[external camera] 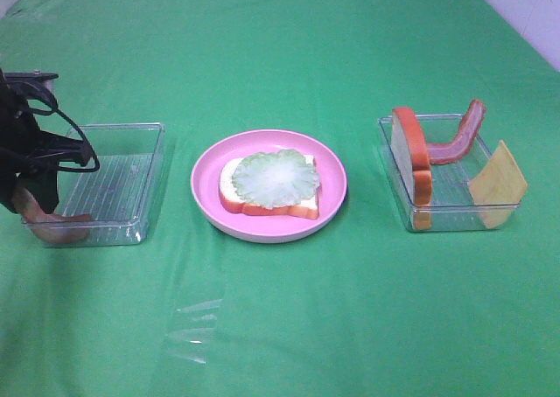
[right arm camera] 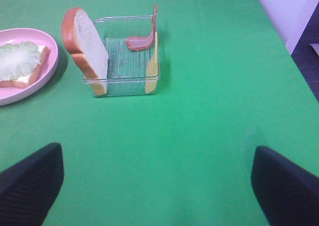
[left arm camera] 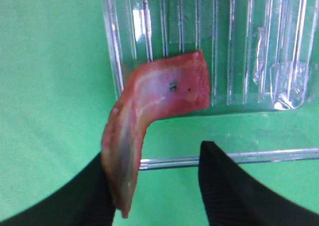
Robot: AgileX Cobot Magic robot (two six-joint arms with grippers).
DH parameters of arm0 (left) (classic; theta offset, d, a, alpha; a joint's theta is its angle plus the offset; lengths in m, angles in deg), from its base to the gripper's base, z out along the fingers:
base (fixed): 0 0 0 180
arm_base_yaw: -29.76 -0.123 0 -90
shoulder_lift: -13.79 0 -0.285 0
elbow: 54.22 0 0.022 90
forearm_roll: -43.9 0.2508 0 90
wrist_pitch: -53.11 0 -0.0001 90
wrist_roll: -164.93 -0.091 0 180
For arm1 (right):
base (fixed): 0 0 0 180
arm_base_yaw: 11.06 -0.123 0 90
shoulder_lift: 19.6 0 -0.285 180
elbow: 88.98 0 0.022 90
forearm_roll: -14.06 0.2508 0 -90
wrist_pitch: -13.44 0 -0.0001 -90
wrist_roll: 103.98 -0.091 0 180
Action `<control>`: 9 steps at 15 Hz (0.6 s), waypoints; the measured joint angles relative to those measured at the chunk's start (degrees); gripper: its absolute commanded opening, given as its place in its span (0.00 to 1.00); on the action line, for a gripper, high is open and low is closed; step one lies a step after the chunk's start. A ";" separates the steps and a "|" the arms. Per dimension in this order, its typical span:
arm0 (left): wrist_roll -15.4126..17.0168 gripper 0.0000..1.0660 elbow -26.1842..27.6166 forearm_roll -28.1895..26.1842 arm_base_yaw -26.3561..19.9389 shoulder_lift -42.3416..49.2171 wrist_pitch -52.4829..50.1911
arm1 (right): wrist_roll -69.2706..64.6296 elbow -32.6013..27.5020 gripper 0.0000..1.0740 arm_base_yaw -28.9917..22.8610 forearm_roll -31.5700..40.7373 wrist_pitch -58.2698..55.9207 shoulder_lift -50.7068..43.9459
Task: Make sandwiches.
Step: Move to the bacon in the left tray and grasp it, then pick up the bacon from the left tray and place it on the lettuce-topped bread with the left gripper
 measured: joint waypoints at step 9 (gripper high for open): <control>-2.01 0.00 0.00 -1.78 0.00 1.26 0.00 | 0.00 0.00 0.92 0.00 0.00 0.00 0.00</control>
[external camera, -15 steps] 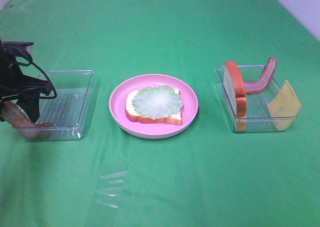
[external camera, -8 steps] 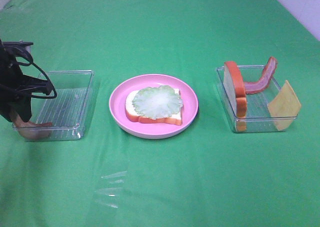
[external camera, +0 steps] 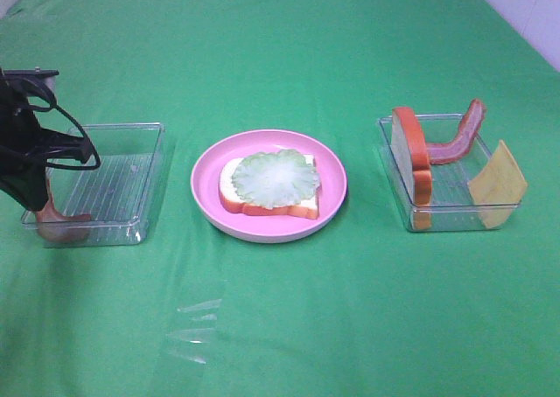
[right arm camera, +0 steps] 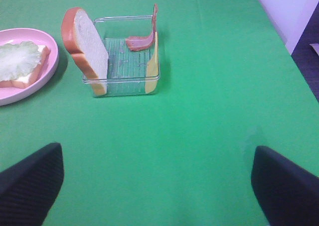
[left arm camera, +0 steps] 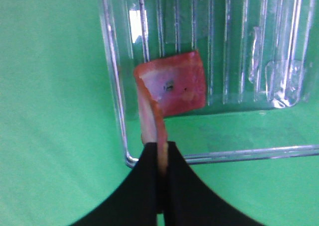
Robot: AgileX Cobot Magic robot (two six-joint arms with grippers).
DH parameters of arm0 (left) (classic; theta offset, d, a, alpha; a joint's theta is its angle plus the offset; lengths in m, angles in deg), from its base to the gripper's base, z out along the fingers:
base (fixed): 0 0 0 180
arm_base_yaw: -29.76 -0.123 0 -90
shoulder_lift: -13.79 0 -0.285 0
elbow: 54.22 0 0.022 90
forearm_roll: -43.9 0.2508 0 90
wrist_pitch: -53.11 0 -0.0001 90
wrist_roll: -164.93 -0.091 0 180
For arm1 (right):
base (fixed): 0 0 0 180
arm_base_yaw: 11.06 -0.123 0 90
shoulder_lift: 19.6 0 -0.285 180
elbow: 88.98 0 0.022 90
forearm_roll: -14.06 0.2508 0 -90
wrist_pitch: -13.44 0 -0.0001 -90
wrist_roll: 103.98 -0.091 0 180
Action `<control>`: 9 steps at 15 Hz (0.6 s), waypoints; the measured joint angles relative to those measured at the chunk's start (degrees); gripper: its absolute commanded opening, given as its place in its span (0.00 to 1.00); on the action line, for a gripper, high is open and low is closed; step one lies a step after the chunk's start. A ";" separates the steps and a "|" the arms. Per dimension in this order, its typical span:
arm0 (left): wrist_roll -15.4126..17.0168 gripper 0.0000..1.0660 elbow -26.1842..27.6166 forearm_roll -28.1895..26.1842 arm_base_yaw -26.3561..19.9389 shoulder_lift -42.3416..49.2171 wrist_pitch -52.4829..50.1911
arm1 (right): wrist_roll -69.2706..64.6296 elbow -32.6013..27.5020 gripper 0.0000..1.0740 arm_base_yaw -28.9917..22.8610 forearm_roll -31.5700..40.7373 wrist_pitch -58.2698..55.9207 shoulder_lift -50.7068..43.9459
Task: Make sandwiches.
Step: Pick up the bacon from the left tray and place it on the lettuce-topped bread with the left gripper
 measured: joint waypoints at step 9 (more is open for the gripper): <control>-8.14 0.00 13.35 -19.42 4.58 8.19 3.38 | 0.00 0.00 0.92 0.00 0.00 0.00 0.00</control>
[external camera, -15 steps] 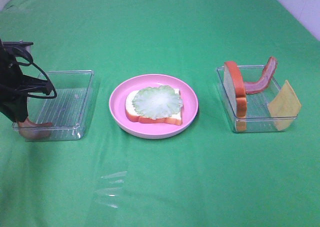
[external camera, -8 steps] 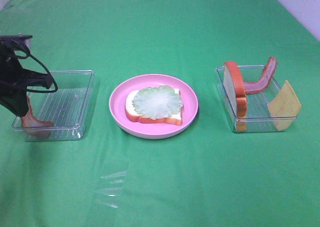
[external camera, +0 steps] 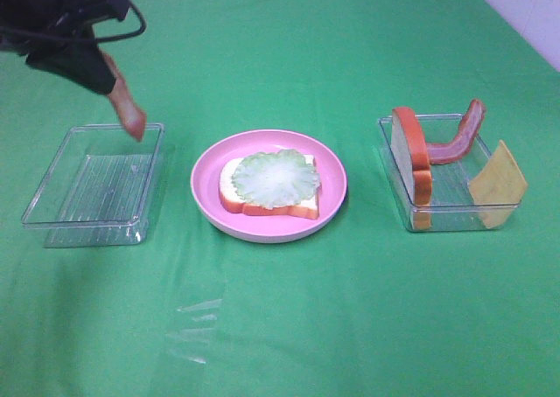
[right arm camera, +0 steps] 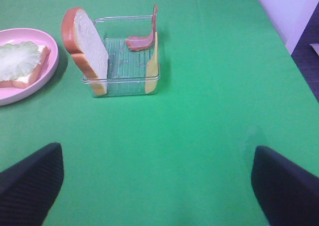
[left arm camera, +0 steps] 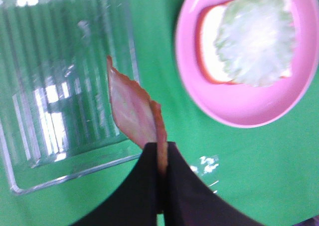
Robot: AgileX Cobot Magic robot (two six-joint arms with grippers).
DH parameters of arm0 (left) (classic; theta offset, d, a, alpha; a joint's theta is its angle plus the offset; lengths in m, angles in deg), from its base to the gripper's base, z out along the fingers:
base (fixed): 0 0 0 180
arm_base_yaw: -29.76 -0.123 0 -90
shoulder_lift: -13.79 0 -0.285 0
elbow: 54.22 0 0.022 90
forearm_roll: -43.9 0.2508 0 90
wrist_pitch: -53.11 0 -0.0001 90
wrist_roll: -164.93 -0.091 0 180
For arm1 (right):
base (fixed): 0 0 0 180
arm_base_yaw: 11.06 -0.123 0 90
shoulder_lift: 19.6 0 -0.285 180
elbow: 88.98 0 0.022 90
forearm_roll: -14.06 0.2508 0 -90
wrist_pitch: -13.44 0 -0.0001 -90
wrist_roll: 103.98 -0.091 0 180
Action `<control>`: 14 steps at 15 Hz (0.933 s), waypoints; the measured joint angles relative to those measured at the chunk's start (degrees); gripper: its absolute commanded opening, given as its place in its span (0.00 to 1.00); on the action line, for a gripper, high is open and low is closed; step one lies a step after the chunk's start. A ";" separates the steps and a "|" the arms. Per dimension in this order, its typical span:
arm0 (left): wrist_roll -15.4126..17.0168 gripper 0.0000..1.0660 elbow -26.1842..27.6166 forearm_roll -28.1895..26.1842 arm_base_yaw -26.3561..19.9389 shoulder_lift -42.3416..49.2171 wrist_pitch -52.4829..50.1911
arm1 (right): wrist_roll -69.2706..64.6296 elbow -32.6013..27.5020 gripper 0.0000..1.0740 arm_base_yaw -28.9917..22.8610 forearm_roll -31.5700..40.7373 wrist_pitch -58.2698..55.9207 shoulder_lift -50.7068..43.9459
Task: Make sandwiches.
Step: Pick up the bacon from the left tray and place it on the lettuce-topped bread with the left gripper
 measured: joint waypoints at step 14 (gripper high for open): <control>-1.09 0.00 36.21 -15.99 16.90 -30.37 7.45 | 0.00 0.00 0.92 0.00 0.00 0.00 0.00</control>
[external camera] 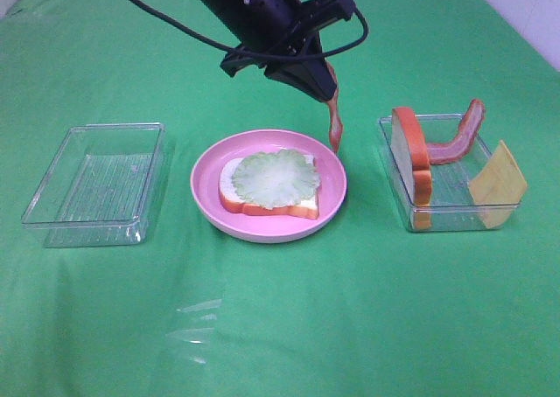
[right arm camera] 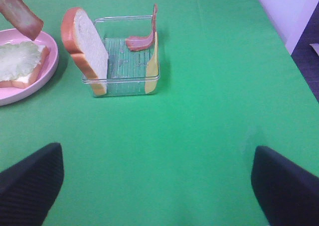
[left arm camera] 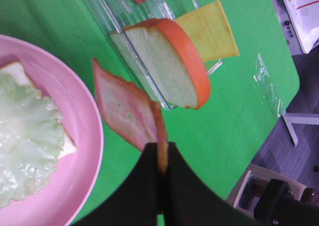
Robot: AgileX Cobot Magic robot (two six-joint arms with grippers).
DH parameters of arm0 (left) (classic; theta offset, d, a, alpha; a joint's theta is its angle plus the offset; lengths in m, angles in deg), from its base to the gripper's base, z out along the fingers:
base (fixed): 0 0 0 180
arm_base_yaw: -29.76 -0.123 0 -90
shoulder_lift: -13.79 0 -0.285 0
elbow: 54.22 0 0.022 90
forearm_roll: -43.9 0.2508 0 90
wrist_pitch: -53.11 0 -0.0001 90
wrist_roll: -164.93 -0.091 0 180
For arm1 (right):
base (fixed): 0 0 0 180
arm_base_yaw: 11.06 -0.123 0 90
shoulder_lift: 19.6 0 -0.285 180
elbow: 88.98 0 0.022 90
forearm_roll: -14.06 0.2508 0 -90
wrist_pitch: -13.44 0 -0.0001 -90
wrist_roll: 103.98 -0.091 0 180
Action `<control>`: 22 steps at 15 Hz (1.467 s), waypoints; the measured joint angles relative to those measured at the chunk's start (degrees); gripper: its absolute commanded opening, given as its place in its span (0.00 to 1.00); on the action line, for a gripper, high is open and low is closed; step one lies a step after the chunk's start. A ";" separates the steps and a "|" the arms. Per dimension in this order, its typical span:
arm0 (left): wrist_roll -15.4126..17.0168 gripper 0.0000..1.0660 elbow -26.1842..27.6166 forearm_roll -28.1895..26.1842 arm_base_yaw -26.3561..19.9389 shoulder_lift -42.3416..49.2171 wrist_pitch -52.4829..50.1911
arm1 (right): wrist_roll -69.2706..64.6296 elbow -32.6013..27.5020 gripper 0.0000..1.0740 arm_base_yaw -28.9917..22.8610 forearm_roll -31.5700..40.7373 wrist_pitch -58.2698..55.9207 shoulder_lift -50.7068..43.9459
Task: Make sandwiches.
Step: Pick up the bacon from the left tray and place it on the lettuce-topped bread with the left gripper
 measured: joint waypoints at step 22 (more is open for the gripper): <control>9.80 0.95 2.01 26.93 0.06 -5.79 4.64 | 0.00 0.00 0.92 0.00 0.00 0.00 0.00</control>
